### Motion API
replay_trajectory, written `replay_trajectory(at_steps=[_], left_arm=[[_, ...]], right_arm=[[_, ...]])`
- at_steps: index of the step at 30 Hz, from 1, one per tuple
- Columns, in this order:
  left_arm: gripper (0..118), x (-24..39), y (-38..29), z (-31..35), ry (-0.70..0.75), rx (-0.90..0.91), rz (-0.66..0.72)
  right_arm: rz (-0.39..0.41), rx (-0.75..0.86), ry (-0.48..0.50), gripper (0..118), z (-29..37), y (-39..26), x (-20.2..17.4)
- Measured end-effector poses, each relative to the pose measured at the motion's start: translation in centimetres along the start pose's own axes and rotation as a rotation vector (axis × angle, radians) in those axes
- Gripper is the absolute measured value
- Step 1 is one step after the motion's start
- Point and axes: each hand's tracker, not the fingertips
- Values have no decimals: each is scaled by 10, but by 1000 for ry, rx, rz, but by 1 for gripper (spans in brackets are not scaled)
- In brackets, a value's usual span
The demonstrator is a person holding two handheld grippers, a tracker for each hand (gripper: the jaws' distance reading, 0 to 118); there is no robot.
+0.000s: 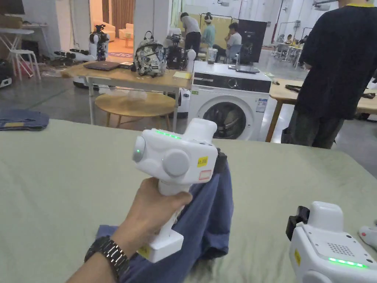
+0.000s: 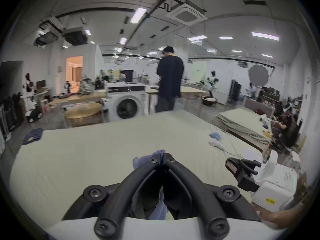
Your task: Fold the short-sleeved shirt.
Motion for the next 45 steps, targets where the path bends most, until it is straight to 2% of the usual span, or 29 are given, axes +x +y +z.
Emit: replay_trajectory(at_steps=[3, 10, 12, 14, 23, 28, 29, 30, 32, 38, 43, 45], left_arm=[[0, 20, -27, -26, -52, -59, 14], [1, 26, -85, -49, -52, -138, 89], [20, 22, -93, -46, -42, -135, 102], [31, 19, -96, -36, -5, -134, 104], [31, -17, -101, 30, 153, -53, 100], [31, -48, -121, 74, 272, 6, 181], [29, -53, -127, 83, 308, 16, 185], [22, -58, -131, 90, 336, 18, 183], [1, -69, -143, 103, 406, 25, 182], [0, -105, -168, 125, 458, -64, 259], [0, -165, -178, 110, 435, -178, 406], [0, -189, -178, 98, 442, -211, 420]], right_arm=[[-6, -21, -36, 0, 2, -8, 19], [-16, -84, -70, 0, 1, -31, 40], [-21, -97, -64, 0, 1, -35, 39], [-20, -107, -58, 0, 0, -37, 36], [-22, -67, 13, 0, 2, -24, 7], [-22, -40, 64, 0, 3, -16, -15], [-23, -36, 75, 0, 4, -15, -20], [-23, -31, 80, 0, 4, -14, -24], [-11, -19, 95, 0, 5, -14, -35], [-3, -37, 144, 0, -1, -15, -61], [8, -59, 168, 0, -8, -21, -73], [15, -68, 172, 0, -12, -22, -76]])
